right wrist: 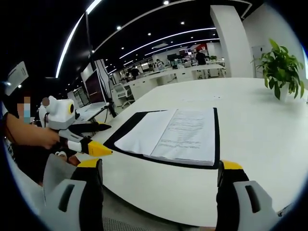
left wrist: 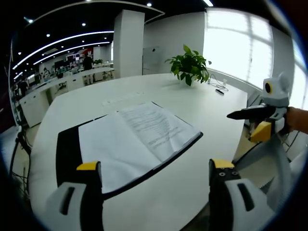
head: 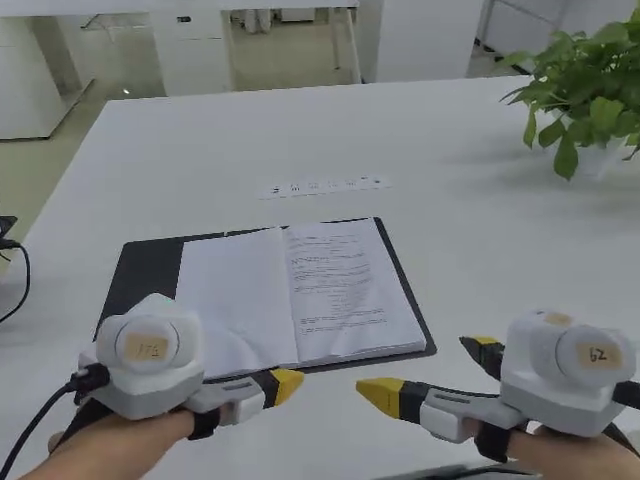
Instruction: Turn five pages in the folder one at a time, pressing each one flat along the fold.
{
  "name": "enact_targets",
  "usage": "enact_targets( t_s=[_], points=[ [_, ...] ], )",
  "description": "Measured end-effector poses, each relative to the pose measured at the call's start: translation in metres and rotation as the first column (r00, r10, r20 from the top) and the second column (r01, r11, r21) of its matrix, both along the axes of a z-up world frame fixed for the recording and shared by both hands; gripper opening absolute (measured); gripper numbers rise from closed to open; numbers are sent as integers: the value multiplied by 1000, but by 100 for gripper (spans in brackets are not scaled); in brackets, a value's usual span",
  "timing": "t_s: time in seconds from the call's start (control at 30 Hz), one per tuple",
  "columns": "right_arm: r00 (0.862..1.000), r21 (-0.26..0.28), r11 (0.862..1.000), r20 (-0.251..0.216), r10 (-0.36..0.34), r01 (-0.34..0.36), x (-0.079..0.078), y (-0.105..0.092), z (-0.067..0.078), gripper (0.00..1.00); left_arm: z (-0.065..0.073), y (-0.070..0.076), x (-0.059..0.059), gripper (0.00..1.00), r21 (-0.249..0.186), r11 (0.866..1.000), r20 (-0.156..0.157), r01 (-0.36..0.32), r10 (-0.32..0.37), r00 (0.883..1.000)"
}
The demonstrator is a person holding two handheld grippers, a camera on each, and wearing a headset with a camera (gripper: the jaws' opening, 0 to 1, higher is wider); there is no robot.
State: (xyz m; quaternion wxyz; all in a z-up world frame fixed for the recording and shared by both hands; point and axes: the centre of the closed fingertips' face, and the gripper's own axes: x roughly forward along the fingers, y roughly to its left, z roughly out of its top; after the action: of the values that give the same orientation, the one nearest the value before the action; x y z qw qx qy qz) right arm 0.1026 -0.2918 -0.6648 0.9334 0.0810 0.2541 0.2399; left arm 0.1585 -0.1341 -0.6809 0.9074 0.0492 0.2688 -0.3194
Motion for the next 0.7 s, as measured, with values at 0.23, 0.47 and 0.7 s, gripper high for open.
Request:
enact_targets(
  t_s=[0.23,0.47,0.7],
  points=[
    [1000,-9,1000,13,-2,2,-4,6,3,99,-9,-15,6,92,20,999,-7,44,-44,999],
    [999,4,1000,21,-27,27,-5,7,6,99,-15,-37,21,90,30,996,-8,90,-90,996],
    [998,16,998,25,-61,60,-5,8,8,98,-24,-67,41,87,18,992,-14,126,-126,992]
  ],
)
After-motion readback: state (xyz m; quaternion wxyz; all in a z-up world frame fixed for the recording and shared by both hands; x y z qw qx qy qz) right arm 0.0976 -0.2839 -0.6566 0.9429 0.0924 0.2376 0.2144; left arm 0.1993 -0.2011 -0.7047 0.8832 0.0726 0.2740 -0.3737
